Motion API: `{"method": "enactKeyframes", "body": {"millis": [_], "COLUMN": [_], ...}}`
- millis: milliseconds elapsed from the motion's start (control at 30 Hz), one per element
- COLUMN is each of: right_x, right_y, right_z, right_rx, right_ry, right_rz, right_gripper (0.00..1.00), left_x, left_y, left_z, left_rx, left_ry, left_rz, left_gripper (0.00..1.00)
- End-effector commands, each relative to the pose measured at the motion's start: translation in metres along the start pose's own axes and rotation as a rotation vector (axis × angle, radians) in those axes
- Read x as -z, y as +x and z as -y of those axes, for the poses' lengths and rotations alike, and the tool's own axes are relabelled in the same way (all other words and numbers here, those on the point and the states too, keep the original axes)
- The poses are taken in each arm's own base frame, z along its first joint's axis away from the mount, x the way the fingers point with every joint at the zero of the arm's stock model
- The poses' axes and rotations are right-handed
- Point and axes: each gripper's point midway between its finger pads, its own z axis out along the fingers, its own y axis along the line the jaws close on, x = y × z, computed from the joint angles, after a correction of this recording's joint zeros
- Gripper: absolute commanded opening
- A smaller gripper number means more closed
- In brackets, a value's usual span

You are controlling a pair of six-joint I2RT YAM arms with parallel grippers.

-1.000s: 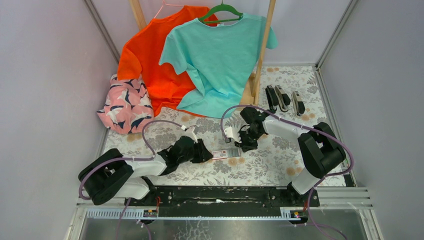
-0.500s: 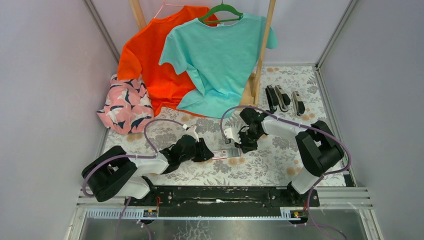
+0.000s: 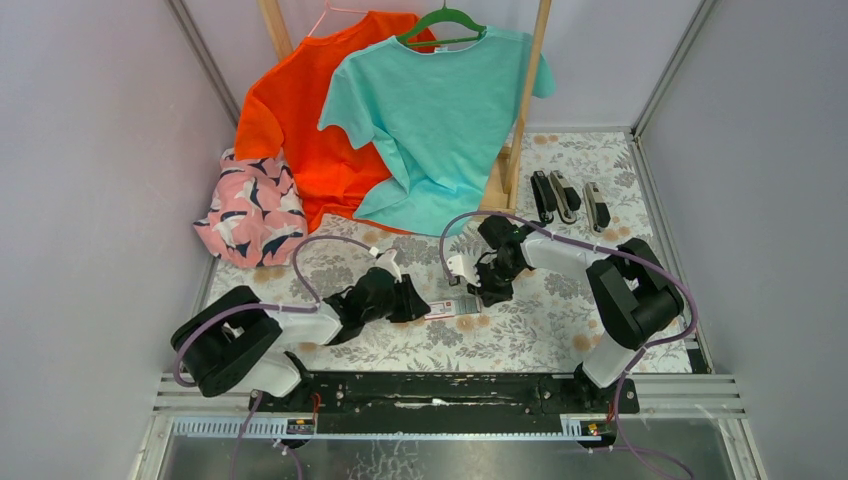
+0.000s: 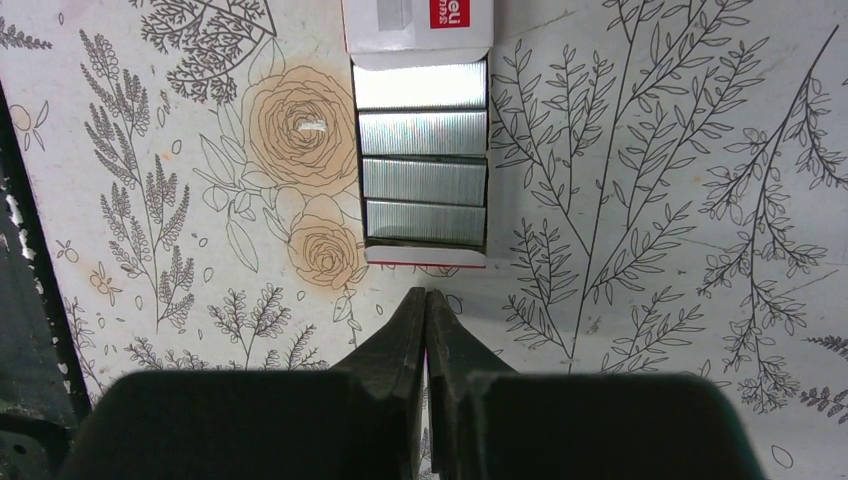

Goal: Unload the staples from the stapler
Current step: Close the staple box at the center of the board.

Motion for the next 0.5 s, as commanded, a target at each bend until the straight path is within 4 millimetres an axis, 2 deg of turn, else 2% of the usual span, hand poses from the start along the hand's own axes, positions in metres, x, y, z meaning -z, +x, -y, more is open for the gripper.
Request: {"method": "enactKeyframes", "body": {"millis": [0, 467], "right_x": [-0.0067, -0.0085], "right_y": [-0.0047, -0.0094], "right_z": [-0.0015, -0.0052], "right_rx": [-0.009, -0.007], "right_ry": [-0.016, -0.034], "right_rz": [0.023, 0.04], "right_gripper": [0.06, 0.06], "left_x": [-0.0029, -0.0051], "left_y": [0.0047, 0.0067], "left_z": [-0.0003, 0.0032], "left_rx": [-0.023, -0.021], "left_ry": [0.003, 0.016], "left_rz": [-0.024, -0.041], "left_gripper": [0.33, 0.32]}}
